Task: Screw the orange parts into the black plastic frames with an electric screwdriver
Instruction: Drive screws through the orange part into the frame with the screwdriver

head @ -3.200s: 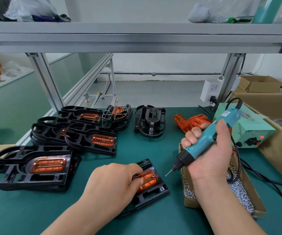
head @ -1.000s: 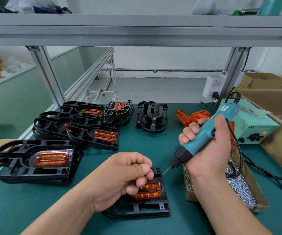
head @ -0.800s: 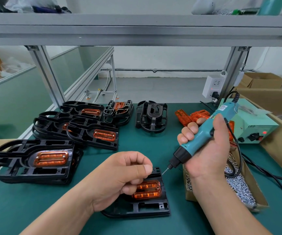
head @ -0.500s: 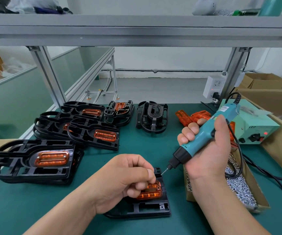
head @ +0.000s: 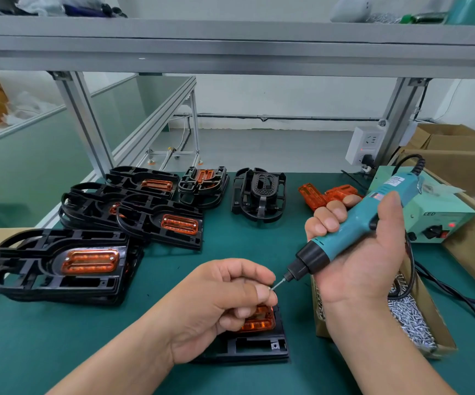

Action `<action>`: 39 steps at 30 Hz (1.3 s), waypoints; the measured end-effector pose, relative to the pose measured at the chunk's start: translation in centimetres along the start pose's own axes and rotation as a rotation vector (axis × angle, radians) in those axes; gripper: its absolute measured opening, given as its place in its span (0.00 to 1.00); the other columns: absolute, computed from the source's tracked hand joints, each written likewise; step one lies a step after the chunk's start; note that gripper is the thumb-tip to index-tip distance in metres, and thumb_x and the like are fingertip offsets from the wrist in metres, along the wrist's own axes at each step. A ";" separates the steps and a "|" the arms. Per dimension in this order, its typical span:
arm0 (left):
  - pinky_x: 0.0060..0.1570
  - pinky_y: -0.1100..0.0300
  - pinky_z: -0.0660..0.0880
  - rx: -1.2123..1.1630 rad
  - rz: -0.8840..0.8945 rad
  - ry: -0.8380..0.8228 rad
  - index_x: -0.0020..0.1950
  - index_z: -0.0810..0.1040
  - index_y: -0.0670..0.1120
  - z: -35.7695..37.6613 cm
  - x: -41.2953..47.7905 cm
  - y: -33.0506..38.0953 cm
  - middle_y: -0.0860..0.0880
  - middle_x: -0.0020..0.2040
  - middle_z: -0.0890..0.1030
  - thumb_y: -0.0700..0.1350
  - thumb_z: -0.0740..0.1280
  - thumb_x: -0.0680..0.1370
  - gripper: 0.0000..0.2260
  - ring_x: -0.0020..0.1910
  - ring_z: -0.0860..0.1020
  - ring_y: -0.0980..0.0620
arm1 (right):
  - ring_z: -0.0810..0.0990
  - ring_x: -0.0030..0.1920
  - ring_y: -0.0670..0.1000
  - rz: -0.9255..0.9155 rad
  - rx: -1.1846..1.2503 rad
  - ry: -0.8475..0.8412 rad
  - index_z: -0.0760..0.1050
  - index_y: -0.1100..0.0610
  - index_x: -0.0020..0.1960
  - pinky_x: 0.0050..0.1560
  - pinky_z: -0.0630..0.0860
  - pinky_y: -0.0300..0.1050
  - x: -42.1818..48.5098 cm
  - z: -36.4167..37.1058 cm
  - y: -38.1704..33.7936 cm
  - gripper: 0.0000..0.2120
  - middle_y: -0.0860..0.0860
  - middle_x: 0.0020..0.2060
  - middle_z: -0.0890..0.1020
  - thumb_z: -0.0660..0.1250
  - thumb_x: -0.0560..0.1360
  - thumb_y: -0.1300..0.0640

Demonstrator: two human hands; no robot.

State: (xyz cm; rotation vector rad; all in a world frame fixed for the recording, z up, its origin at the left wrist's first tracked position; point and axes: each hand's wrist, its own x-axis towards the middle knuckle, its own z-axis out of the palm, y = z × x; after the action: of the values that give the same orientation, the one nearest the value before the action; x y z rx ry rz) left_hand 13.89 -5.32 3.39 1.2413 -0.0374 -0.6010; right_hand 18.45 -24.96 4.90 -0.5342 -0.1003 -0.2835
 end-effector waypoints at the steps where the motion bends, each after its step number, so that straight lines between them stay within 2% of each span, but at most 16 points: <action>1: 0.25 0.67 0.64 0.002 0.002 -0.007 0.55 0.84 0.41 0.0 0.0 0.0 0.38 0.47 0.84 0.34 0.75 0.75 0.09 0.30 0.69 0.55 | 0.69 0.33 0.49 -0.002 -0.003 0.001 0.72 0.55 0.47 0.36 0.70 0.42 -0.1 0.0 0.0 0.19 0.50 0.36 0.70 0.60 0.84 0.39; 6: 0.27 0.66 0.64 0.025 0.008 -0.019 0.57 0.82 0.39 0.0 -0.1 -0.1 0.38 0.48 0.84 0.34 0.74 0.76 0.10 0.30 0.69 0.55 | 0.69 0.33 0.49 0.000 -0.006 0.020 0.72 0.55 0.47 0.35 0.70 0.42 -0.1 0.2 0.1 0.19 0.50 0.36 0.70 0.60 0.85 0.40; 16: 0.29 0.66 0.63 0.081 0.005 -0.011 0.57 0.81 0.39 0.3 -0.2 0.0 0.40 0.46 0.85 0.37 0.76 0.73 0.13 0.31 0.69 0.55 | 0.69 0.33 0.49 0.024 -0.018 0.051 0.71 0.55 0.46 0.34 0.71 0.42 -0.1 0.1 0.2 0.19 0.51 0.36 0.70 0.62 0.83 0.40; 30: 0.29 0.65 0.64 0.138 0.024 0.015 0.54 0.84 0.41 0.3 -0.2 0.1 0.40 0.47 0.85 0.38 0.77 0.73 0.11 0.31 0.70 0.55 | 0.69 0.33 0.48 0.027 -0.022 0.026 0.71 0.55 0.47 0.35 0.71 0.41 -0.1 -0.1 0.2 0.19 0.50 0.36 0.70 0.62 0.83 0.40; 39: 0.30 0.65 0.65 0.332 0.103 0.100 0.49 0.86 0.47 0.5 -0.3 0.3 0.47 0.42 0.83 0.41 0.78 0.71 0.08 0.33 0.72 0.53 | 0.69 0.33 0.49 0.026 -0.060 -0.007 0.71 0.55 0.47 0.34 0.71 0.42 -0.3 0.0 0.5 0.19 0.51 0.36 0.70 0.63 0.83 0.39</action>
State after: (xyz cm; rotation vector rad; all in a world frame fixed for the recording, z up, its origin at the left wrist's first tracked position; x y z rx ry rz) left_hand 13.54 -5.61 3.89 1.5796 -0.1204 -0.4537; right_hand 18.28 -24.46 4.62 -0.5960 -0.0918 -0.2594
